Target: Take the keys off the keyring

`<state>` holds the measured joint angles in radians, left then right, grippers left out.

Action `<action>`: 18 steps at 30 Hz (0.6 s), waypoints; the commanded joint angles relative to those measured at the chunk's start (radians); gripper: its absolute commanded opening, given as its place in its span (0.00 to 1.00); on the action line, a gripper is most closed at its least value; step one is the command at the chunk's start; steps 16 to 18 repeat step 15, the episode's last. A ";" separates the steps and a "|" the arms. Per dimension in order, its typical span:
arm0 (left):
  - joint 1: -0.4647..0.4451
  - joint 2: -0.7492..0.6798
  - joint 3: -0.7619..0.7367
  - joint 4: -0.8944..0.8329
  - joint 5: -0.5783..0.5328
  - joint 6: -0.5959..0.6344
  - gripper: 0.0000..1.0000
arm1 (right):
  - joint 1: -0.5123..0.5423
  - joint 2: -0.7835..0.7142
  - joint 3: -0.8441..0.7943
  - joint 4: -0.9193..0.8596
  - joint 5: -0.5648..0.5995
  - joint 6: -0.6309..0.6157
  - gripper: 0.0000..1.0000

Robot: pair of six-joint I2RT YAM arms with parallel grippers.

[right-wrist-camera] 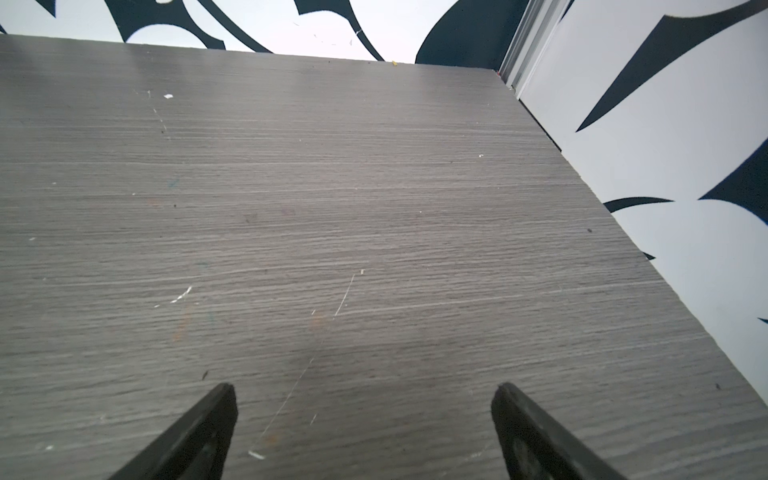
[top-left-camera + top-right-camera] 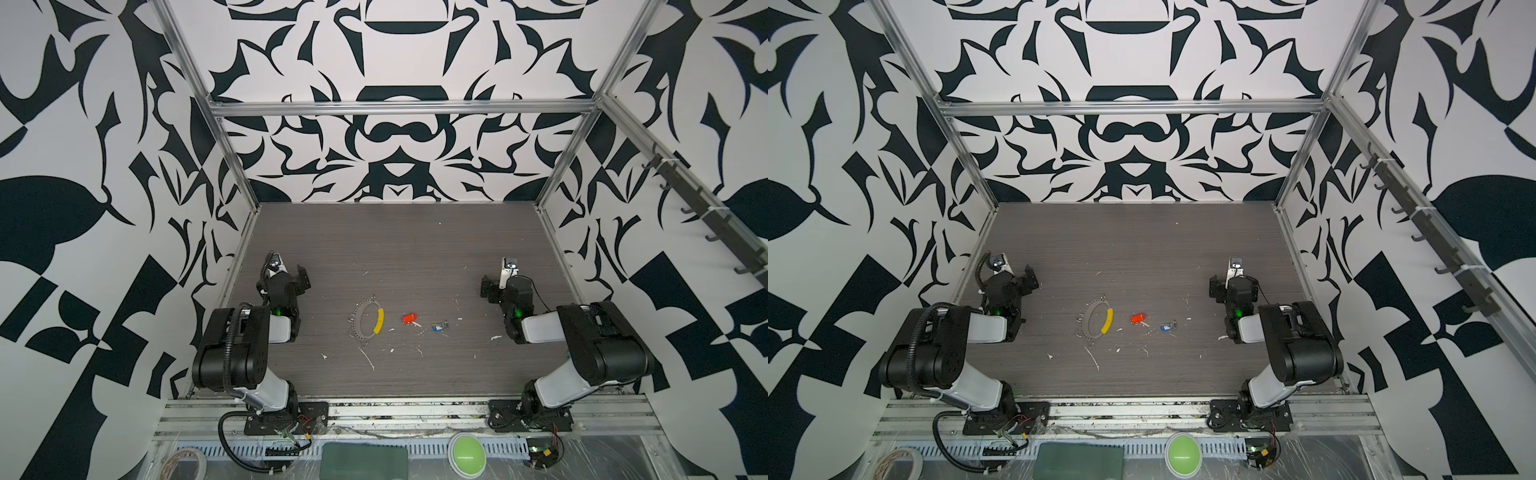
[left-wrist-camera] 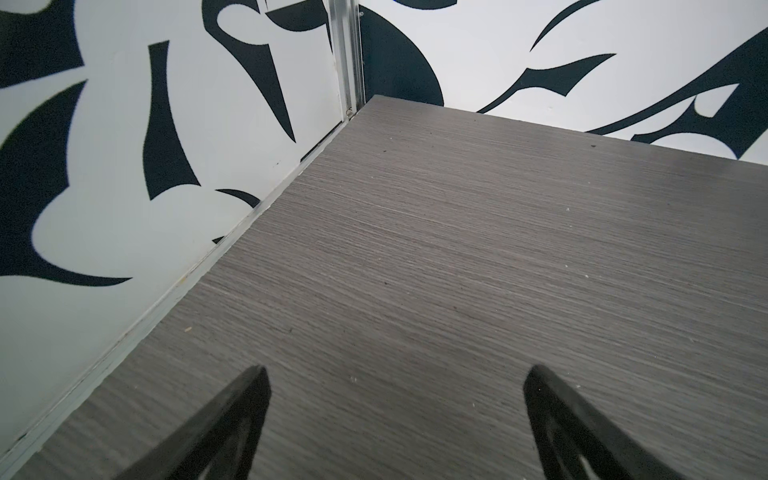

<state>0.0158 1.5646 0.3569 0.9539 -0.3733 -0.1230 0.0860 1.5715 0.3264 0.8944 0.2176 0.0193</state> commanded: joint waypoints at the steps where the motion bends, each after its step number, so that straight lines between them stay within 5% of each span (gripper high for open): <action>1: 0.002 0.005 -0.004 0.028 0.002 -0.004 0.99 | -0.004 -0.020 0.019 0.031 0.019 0.008 1.00; 18: 0.002 0.004 -0.004 0.029 0.002 -0.003 0.99 | -0.004 -0.020 0.026 0.017 -0.066 -0.016 1.00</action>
